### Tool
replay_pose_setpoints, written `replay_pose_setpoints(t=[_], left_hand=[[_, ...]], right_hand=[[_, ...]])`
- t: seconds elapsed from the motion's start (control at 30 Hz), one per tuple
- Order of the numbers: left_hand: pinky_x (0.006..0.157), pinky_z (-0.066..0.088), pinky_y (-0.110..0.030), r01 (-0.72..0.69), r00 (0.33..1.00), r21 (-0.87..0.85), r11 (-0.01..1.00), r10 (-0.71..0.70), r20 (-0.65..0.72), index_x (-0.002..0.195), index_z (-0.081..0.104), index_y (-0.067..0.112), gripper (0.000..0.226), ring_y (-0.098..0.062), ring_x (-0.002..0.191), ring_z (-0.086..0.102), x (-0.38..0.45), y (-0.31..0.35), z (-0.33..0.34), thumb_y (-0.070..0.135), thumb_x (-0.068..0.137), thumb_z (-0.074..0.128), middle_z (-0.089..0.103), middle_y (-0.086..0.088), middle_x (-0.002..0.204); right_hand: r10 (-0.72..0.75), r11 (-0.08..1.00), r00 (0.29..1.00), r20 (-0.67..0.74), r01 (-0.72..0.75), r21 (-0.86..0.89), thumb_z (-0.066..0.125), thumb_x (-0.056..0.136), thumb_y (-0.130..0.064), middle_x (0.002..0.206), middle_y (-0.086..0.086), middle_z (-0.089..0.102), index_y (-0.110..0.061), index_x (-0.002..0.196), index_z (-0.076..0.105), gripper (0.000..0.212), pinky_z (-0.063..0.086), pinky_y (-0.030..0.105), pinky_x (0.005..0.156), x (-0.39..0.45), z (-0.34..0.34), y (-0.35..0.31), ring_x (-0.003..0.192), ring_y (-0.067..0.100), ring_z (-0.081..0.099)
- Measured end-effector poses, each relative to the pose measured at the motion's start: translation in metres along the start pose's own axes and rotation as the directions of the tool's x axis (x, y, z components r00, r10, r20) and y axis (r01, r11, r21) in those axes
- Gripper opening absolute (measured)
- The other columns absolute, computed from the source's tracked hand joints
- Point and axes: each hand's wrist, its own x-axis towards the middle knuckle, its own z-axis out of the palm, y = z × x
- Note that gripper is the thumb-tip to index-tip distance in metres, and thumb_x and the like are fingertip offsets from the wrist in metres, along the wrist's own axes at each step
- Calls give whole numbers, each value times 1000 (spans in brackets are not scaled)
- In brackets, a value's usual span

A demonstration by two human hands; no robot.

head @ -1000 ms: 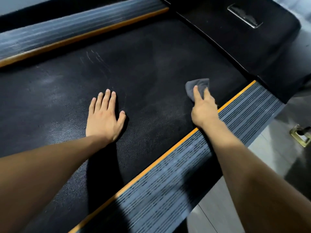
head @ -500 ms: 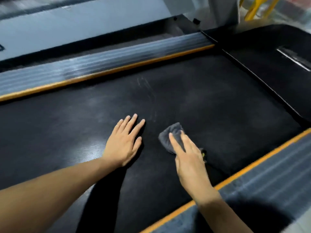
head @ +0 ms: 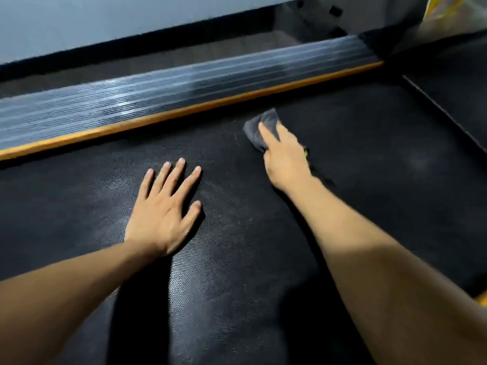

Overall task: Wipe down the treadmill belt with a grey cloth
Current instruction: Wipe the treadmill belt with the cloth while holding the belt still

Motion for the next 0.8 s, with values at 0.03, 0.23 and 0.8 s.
replay_pose_setpoints(t=[0.03,0.23,0.8], left_hand=[[128,0,-47,-1,1000,-7,1000,1,-2,162,11,39,67,-21,159,1,1,-1,1,57,98,21,7,1,172],[127,3,-50,-9,999,-28,1000,8,-34,162,14,36,67,-24,159,4,1,2,3,55,98,23,10,-1,171],[127,5,-49,19,999,-51,999,-21,-40,163,14,18,77,-22,158,5,2,4,-1,55,96,25,7,-5,172]], right_hand=[[5,1000,1000,3,-5,-22,48,98,-16,163,15,16,-29,156,22,65,26,40,115,15,1,2,146,34,22],[146,987,985,-87,-151,-48,49,93,-20,149,16,37,-24,150,38,58,38,46,103,45,9,-28,128,39,42],[-34,999,980,-196,41,35,55,74,-14,133,28,53,-15,137,57,63,46,48,93,-8,25,-62,108,46,55]])
